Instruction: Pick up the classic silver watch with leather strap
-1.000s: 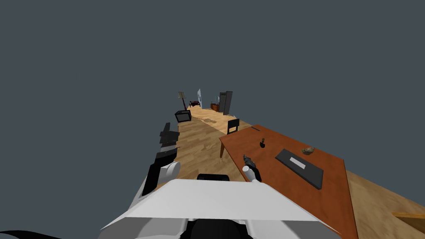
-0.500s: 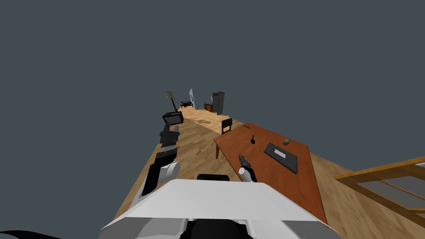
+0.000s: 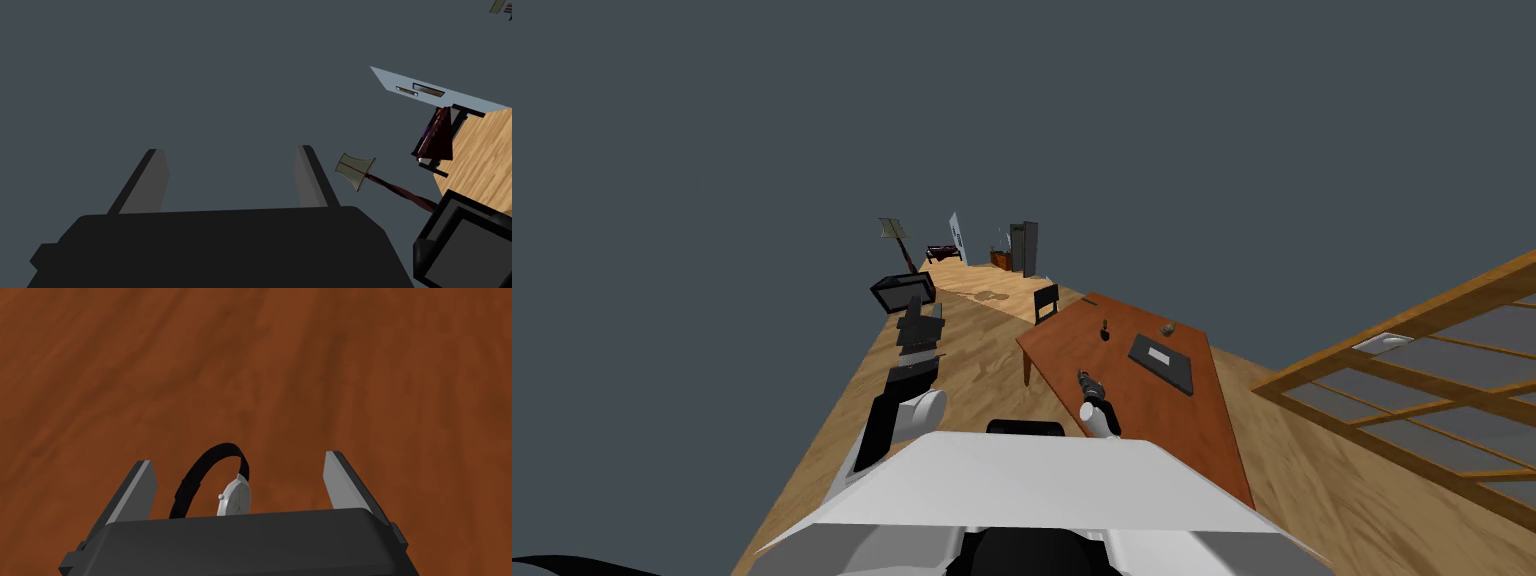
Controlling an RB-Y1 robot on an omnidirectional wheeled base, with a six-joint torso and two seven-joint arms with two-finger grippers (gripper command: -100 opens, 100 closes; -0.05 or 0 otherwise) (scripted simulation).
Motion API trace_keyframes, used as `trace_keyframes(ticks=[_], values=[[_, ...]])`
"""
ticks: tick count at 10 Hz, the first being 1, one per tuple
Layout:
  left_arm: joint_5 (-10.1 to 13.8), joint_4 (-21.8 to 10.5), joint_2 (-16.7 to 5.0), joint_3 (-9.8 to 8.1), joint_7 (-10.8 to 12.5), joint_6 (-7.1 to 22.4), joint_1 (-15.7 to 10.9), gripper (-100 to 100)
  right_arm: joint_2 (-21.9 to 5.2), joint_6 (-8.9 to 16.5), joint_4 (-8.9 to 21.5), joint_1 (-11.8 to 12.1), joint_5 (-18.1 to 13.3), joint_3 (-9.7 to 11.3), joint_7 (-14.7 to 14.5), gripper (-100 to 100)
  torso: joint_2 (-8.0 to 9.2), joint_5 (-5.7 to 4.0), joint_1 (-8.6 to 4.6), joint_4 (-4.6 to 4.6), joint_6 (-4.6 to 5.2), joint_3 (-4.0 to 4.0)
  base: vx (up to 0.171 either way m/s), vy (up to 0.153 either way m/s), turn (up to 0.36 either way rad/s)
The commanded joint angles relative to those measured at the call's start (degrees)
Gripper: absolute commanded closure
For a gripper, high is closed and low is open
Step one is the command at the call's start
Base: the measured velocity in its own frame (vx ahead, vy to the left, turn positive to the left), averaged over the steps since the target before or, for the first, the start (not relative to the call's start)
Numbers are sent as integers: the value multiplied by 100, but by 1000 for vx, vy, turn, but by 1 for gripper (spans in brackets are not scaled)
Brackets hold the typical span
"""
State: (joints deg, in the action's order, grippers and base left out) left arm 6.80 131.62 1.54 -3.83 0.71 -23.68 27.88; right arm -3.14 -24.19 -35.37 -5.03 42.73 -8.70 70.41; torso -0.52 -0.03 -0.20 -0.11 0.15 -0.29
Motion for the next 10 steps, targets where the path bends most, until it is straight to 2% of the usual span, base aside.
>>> trace_keyframes(ticks=[1,2,3,4,5,7,8,9,10], values=[[0,0,0,0,0,0,0,0,180,-12,-147,71,-24,286,-123,-100,0,0,0,0,0,0,165,-32,-461],[0,0,0,0,0,0,0,0,180,-12,-147,71,-24,388,-123,-100,-14,0,3,-3,-1,-8,115,-20,-189],[0,0,0,1,0,0,-1,0,260,-28,-213,120,-47,593,-150,-100,-5,0,2,-1,-6,-4,83,-29,-328],[0,0,0,0,0,0,-1,0,260,-28,-213,120,-47,636,-150,-100,6,0,-1,0,-2,2,60,-14,-152],[0,0,0,1,0,0,-2,0,340,-44,-279,168,-70,878,-178,-100,16,0,1,3,-7,8,92,-9,-314],[0,0,0,1,0,0,-2,0,340,-44,-279,168,-70,885,-178,-100,14,1,5,3,-7,7,51,-3,-57],[0,0,0,1,0,0,-3,0,420,-60,-345,217,-93,1121,-205,-100,29,1,3,6,-8,15,47,-7,-272],[0,0,0,1,0,0,-2,0,411,-43,-335,209,-84,1000,-229,-100,25,0,4,5,-4,14,29,6,-67],[0,0,0,2,0,0,-3,0,418,-63,-326,209,-87,1023,-221,100,32,1,5,7,-9,17,4,1,12]])
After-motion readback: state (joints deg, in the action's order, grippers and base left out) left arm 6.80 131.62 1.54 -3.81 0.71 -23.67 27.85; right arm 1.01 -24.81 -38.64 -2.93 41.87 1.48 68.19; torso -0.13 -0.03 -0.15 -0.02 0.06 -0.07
